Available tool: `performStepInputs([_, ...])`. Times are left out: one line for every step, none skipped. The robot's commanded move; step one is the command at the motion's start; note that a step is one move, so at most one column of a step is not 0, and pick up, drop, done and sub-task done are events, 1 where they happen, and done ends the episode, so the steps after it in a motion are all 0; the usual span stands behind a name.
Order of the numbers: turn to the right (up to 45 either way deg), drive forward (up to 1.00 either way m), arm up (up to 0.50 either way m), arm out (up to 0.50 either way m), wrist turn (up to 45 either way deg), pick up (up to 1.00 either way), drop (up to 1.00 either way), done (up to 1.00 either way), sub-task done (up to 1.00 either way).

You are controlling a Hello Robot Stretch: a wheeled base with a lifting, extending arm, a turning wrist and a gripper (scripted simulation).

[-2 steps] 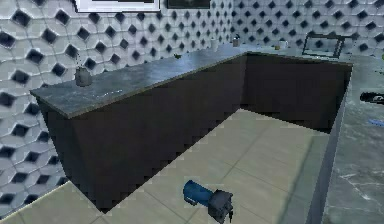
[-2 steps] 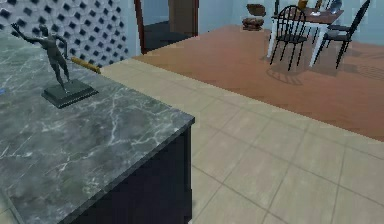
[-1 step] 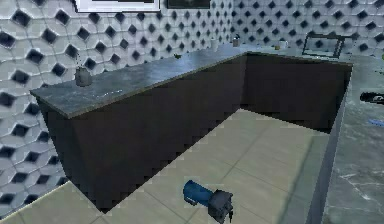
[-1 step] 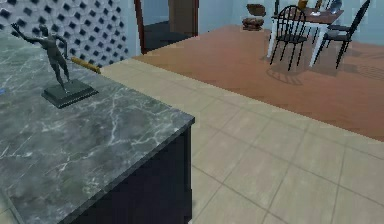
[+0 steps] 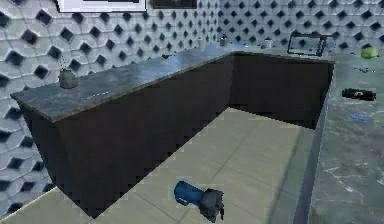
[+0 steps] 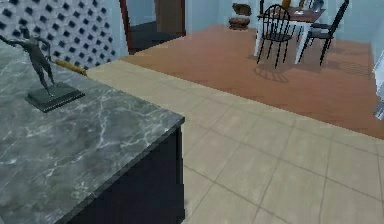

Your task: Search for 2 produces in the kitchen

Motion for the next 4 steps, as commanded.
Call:
performStepInputs([0.0, 0.50, 0.00, 0.00, 0.0, 0.00, 0.00, 0.00, 0.00])
performStepInputs([33.0, 0.00, 0.00, 0.00, 0.0, 0.00, 0.00, 0.00, 0.00])
performStepInputs([0.0, 1.00, 0.00, 0.00, 0.0, 0.00, 0.00, 0.00, 0.00])
performStepInputs([3.0, 0.00, 0.00, 0.00, 0.0, 0.00, 0.00, 0.00, 0.00])
